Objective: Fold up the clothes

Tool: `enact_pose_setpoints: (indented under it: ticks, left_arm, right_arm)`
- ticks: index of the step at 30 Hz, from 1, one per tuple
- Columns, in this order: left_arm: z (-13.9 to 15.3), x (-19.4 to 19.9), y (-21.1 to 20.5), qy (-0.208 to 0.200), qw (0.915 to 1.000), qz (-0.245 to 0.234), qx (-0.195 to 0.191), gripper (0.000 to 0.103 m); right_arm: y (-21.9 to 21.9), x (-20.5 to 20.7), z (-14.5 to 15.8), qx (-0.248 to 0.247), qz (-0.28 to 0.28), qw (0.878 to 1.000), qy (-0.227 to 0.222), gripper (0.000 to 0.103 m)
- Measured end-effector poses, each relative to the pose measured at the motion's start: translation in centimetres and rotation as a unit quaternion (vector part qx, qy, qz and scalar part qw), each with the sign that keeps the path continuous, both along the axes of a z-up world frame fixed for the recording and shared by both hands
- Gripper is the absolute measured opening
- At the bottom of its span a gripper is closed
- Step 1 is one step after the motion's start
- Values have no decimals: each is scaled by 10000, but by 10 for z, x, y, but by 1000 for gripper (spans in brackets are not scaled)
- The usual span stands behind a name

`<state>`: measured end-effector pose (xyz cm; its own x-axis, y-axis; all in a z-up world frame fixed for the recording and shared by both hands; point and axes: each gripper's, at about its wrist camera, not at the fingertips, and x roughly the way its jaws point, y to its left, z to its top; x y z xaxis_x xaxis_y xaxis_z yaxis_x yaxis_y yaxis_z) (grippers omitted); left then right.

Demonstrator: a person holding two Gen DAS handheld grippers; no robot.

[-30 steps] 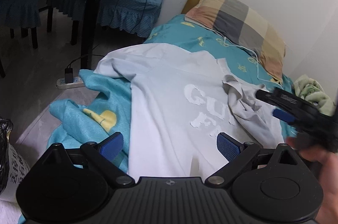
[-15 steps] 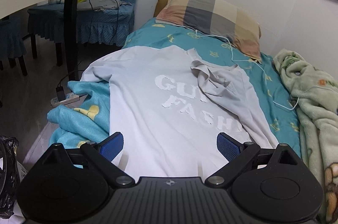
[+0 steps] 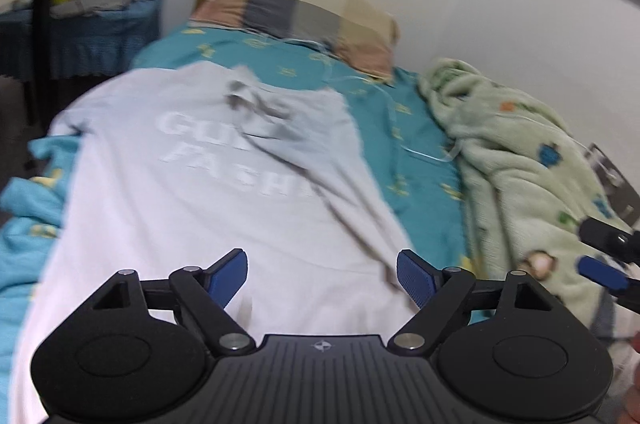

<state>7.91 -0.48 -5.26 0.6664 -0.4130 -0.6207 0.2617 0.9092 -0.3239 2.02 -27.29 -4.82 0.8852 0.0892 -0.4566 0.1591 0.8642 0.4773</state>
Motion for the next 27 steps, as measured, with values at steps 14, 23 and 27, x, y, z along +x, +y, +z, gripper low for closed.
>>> enact_pose_setpoints:
  ticks: [14,23,27]
  left_arm:
    - [-82,50,-75,1169,9888,-140,-923,3]
    - [-39,62,3,1529,9757,-20,-1569,1]
    - [-48,76,44,1540,9807,499,-1092,1]
  right_arm:
    - [-36,10,-42,806,-197,9948,591,80]
    - [-37,19,-53,1201,-99,9899,747,80]
    - [-28,27,-58,1264,59,9884,846,79]
